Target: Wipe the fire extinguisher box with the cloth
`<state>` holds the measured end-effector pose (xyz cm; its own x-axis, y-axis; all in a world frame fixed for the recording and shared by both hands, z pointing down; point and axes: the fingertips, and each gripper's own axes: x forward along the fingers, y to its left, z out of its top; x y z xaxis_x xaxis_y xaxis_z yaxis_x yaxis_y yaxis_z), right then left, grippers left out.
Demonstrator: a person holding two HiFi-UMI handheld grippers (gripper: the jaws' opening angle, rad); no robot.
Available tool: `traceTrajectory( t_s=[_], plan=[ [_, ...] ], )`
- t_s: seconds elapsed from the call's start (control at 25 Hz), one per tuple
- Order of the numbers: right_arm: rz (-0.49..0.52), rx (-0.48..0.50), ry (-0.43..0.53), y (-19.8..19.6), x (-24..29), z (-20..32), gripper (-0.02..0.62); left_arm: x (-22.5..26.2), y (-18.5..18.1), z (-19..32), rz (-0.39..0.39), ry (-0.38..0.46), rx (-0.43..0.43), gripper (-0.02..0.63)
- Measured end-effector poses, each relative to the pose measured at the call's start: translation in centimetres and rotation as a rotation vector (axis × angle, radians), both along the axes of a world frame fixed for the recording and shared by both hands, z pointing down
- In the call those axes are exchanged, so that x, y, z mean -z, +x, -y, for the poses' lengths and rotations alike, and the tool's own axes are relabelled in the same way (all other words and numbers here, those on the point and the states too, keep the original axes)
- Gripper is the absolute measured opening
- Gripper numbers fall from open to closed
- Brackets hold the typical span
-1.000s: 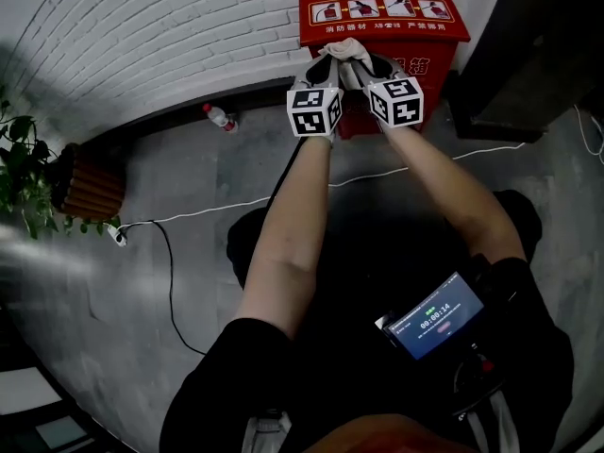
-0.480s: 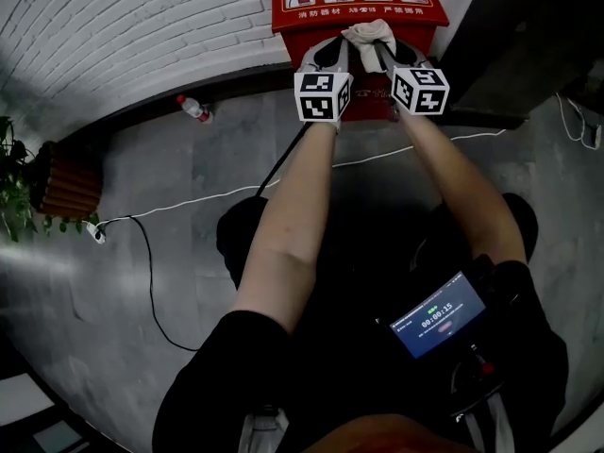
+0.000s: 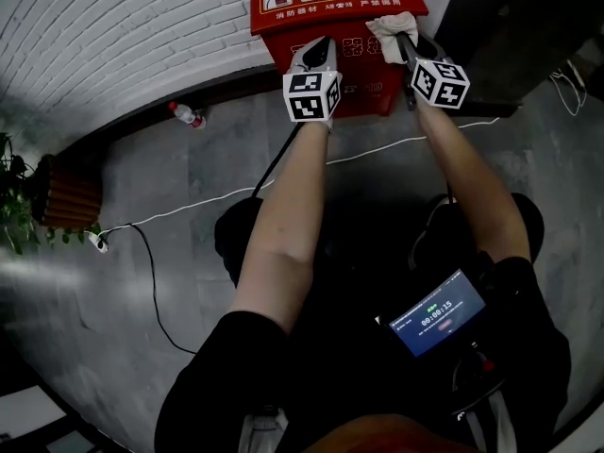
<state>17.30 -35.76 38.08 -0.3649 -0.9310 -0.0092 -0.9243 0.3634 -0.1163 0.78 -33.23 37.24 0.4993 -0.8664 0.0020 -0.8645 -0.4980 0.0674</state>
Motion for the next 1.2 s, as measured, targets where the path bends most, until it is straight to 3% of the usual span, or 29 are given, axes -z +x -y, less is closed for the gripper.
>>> traceTrajectory(
  t_s=[0.32,0.48,0.6,0.76,1.0,1.2],
  plan=[
    [0.042,-0.085,-0.019,4.4,-0.3,0.2,0.097,0.0,2.0,0.1,-0.023,-0.008,-0.006,0.003],
    [0.110,-0.142,-0.051,7.6,-1.0,0.3,0.089,0.0,2.2,0.2,-0.034,-0.012,-0.003,0.003],
    [0.121,-0.110,-0.045,7.7,-1.4,-0.5,0.089,-0.3,1.6,0.1,-0.014,-0.018,0.001,0.003],
    [0.029,0.004,0.003,4.1,-1.3,-2.2,0.089,-1.3,-0.5,0.0,-0.005,-0.039,0.032,0.003],
    [0.065,0.207,0.006,-4.7,-2.1,-4.9,0.089,-2.5,-4.4,-0.7,0.022,-0.049,0.068,0.003],
    [-0.004,0.373,-0.021,-12.6,-4.4,-6.2,0.089,-4.6,-8.3,-1.6,0.051,-0.089,0.119,0.003]
  ],
)
